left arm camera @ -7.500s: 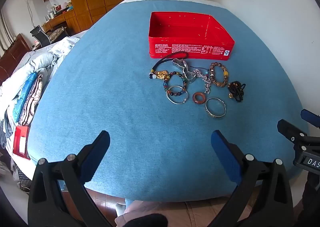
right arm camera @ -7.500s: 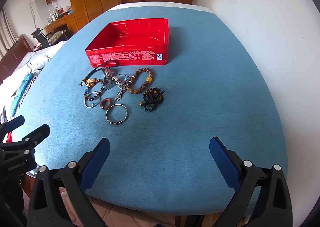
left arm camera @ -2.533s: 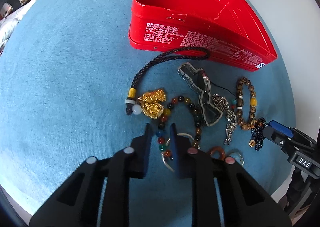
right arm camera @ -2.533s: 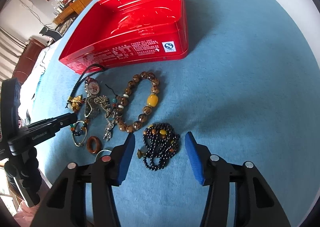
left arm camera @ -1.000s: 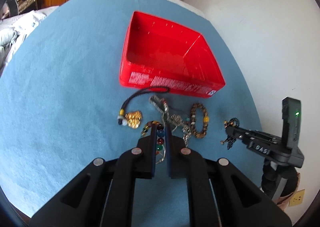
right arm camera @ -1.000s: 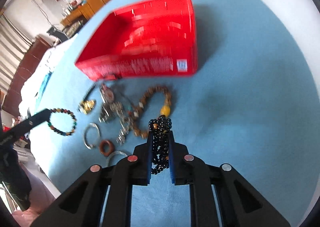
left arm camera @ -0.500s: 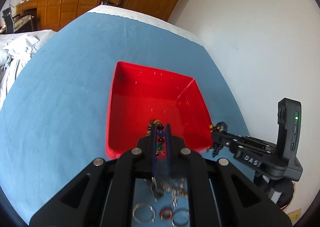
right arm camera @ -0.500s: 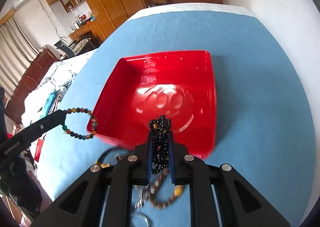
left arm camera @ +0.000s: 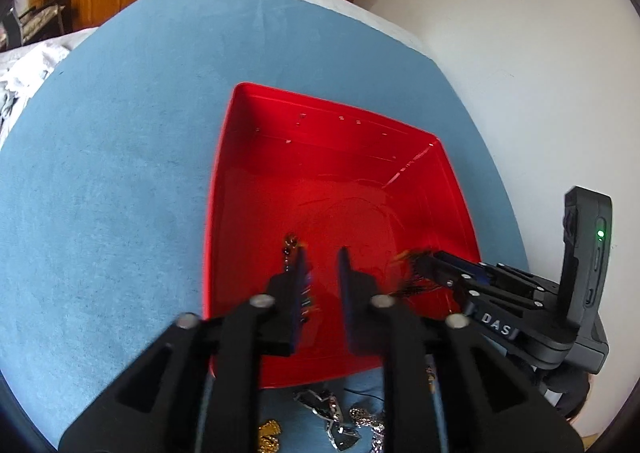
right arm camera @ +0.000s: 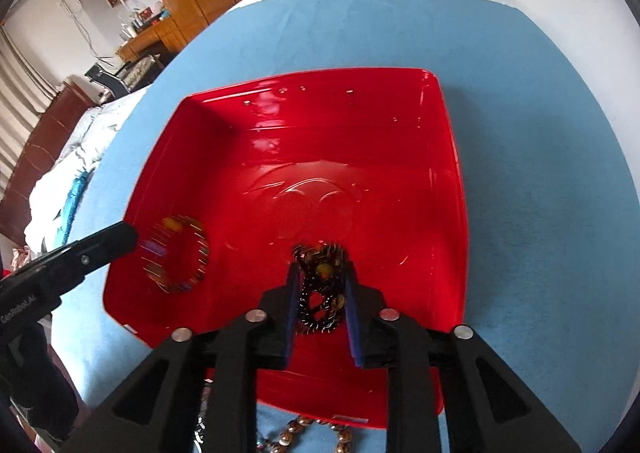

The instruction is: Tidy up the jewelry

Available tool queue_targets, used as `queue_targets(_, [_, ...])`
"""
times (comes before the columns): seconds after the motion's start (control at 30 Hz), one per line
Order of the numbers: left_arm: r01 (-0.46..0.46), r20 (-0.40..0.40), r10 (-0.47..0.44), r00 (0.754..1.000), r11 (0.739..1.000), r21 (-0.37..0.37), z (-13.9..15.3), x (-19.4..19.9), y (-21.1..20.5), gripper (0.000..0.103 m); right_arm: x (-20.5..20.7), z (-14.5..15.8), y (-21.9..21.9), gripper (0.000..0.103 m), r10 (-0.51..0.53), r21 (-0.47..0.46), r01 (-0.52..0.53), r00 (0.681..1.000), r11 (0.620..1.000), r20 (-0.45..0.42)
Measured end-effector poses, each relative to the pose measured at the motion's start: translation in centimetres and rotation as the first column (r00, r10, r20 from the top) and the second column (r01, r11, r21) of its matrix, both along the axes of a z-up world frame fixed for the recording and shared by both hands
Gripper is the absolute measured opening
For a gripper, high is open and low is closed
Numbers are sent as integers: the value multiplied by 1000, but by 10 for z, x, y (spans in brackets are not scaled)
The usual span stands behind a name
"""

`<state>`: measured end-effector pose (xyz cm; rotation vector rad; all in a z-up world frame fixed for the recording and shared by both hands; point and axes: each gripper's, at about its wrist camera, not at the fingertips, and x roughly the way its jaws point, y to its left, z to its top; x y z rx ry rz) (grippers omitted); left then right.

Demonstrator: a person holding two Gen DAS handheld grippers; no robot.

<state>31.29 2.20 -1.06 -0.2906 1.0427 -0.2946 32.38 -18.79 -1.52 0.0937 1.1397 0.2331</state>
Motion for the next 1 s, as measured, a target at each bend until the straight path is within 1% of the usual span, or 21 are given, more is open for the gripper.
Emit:
queue_targets(0.1, [-2, -1, 2, 1000, 1000, -11, 4, -8, 5, 22, -7, 6, -4, 24, 3, 30, -3, 1000, 1000, 10])
queue_targets(0.17, [2, 16, -2, 1000, 1000, -10, 12, -24, 13, 22, -16, 14, -7, 24, 3, 49, -4, 1000, 999, 24])
queue_targets(0.27, [-1, 37, 1, 999, 1000, 4, 21, -40, 19, 22, -33, 26, -12, 24, 2, 70, -6, 999, 998, 48])
queue_targets(0.43, [-7, 51, 4, 999, 998, 61, 30, -80, 33, 22, -66, 35, -18, 24, 5, 70, -9, 998, 998, 68])
queue_targets(0.57, [-29, 17, 28, 999, 995, 93, 21, -109, 45, 22, -85, 29, -19, 24, 3, 67, -7, 999, 998, 48])
queue_targets(0.67, [-35, -17, 37, 999, 993, 111, 11, -118, 52, 22, -102, 20, -22, 24, 7, 69, -8, 1000, 998, 15])
queue_targets(0.83, [-31, -73, 40, 997, 992, 119, -9, -133, 56, 22, -121, 7, -20, 24, 18, 64, -17, 1000, 998, -22])
queue_targets(0.9, [-18, -98, 29, 995, 994, 110, -16, -131, 54, 21, -127, 1, -19, 24, 26, 70, -23, 999, 997, -44])
queue_targets(1.0, [-16, -126, 29, 992, 994, 104, -26, -125, 51, 20, -132, -4, -18, 24, 28, 75, -24, 998, 997, -53])
